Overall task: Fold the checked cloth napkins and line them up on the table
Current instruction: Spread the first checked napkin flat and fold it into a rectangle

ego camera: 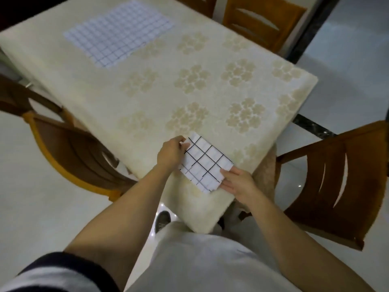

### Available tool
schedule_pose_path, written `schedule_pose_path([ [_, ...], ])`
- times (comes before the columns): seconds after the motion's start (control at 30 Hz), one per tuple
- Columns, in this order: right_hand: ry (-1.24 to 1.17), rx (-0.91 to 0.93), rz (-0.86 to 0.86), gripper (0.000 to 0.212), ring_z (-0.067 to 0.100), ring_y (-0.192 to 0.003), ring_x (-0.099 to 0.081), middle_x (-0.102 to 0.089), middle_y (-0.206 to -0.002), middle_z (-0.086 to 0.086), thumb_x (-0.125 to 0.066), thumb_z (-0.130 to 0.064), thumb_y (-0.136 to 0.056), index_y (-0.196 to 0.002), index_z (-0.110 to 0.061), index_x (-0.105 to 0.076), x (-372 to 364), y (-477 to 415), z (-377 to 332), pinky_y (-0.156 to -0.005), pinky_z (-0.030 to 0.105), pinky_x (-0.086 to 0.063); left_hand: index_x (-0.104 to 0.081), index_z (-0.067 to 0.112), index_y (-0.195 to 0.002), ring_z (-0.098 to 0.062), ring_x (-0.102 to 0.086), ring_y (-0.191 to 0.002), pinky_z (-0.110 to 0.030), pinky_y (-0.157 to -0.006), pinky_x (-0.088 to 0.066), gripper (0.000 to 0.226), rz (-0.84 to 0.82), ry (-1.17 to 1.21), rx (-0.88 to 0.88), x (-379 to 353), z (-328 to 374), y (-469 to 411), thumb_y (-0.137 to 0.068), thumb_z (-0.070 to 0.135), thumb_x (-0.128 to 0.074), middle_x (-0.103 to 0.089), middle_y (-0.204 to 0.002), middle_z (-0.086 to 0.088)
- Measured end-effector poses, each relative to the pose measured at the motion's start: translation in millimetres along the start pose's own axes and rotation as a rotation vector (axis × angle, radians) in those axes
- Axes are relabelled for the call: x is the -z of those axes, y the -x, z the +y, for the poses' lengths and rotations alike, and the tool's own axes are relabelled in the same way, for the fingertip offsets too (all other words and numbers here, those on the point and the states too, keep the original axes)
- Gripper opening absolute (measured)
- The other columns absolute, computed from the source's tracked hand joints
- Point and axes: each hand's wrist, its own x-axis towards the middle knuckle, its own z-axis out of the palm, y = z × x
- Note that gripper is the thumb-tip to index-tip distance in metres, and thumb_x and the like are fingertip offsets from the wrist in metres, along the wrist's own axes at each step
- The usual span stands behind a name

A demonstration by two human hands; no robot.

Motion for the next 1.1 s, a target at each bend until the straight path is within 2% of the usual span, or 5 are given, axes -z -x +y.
schedule_pose_path([
  [0.47,0.485,0.029,0.026,0.03,0.025,-0.049,-0.067,-0.071,-0.067,0.019,-0.074,-0.024,-0.092,-0.08,0.001,-0.063,19,-14,30,-0.043,0.029,-0.052,-0.07,0.027,-0.118,-0.028,-0.06,-0.103,-0.043,-0.087,-0.05,0.022,0.184,-0.137,-0.077,-53,-25,-6,-0.102,0.035,-0.058,-0.063,-0.108,-0.001],
  [0.67,1.126,0.451,0.039,0.05,0.015,-0.049,-0.048,-0.054,-0.054,0.007,-0.066,-0.036,-0.097,-0.057,-0.015,-0.044,30,-6,13,-0.048,0.014,-0.038,-0.049,0.018,-0.144,-0.042,-0.045,-0.128,-0.048,-0.104,-0.038,0.049,0.423,-0.539,-0.207,-62,-20,10,-0.098,0.028,-0.059,-0.043,-0.149,-0.015],
  [0.87,1.209,1.021,-0.124,0.024,0.021,-0.111,-0.061,-0.064,-0.122,0.005,-0.061,-0.017,-0.099,-0.122,-0.01,-0.065,6,-37,4,-0.096,0.034,-0.051,-0.037,0.005,-0.154,-0.036,-0.036,-0.146,-0.044,-0.121,-0.03,0.058,0.147,-0.475,-0.456,-90,-4,24,-0.1,0.012,-0.056,-0.035,-0.161,-0.016],
  [0.97,1.596,0.923,-0.292,0.059,0.024,-0.155,-0.017,-0.02,-0.167,0.005,-0.045,-0.03,-0.107,-0.158,-0.01,-0.025,2,-57,12,-0.126,0.038,-0.018,-0.012,0.009,-0.162,-0.027,-0.008,-0.157,-0.037,-0.128,-0.007,0.062,0.01,-0.475,-0.357,-99,-15,19,-0.108,0.022,-0.039,-0.008,-0.17,-0.008],
  [1.1,1.928,0.9,-0.268,0.068,0.014,-0.151,0.027,0.028,-0.164,-0.002,-0.002,-0.054,-0.104,-0.155,-0.017,0.023,25,-66,23,-0.123,0.032,0.016,0.006,0.026,-0.163,-0.015,0.011,-0.157,-0.038,-0.127,0.005,0.062,-0.001,-0.557,-0.295,-97,-28,18,-0.108,0.049,-0.009,0.011,-0.17,0.009],
])
